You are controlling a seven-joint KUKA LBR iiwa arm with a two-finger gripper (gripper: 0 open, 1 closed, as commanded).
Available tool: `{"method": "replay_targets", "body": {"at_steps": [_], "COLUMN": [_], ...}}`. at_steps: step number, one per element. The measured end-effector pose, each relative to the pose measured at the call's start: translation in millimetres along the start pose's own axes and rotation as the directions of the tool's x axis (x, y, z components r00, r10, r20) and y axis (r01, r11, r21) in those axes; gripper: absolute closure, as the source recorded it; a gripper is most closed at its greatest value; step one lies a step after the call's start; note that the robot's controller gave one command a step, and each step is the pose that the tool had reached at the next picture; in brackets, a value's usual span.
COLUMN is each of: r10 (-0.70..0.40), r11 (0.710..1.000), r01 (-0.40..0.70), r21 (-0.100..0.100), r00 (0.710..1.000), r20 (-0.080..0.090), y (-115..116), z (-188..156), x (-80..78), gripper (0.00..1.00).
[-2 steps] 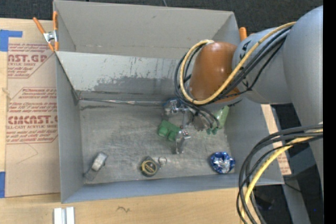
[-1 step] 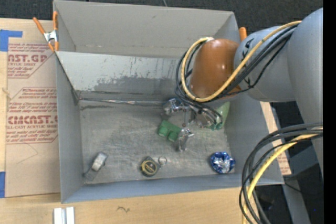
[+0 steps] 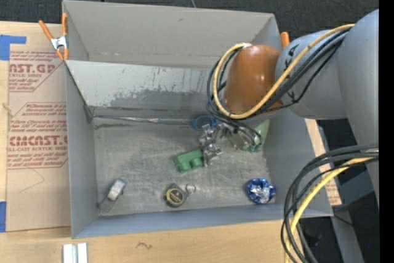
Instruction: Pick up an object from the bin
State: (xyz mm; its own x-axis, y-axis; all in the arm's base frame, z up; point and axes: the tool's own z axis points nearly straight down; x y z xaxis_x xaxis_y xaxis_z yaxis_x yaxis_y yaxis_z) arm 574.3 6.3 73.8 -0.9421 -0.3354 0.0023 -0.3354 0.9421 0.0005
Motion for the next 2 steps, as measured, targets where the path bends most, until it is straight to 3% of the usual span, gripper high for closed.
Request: {"method": "replay_targets", "body": {"at_steps": [1, 2], "r10": [0.001, 0.019], "r11": [1.0, 1.0], "r01": [-0.001, -0.019], "r21": [0.002, 0.001], "r00": [1.0, 1.0], "r20": [0.012, 0.011], "y": [0, 41], "z": [1, 0], "x": [-1.8, 23.7], "gripper": [0.0, 0.0]}}
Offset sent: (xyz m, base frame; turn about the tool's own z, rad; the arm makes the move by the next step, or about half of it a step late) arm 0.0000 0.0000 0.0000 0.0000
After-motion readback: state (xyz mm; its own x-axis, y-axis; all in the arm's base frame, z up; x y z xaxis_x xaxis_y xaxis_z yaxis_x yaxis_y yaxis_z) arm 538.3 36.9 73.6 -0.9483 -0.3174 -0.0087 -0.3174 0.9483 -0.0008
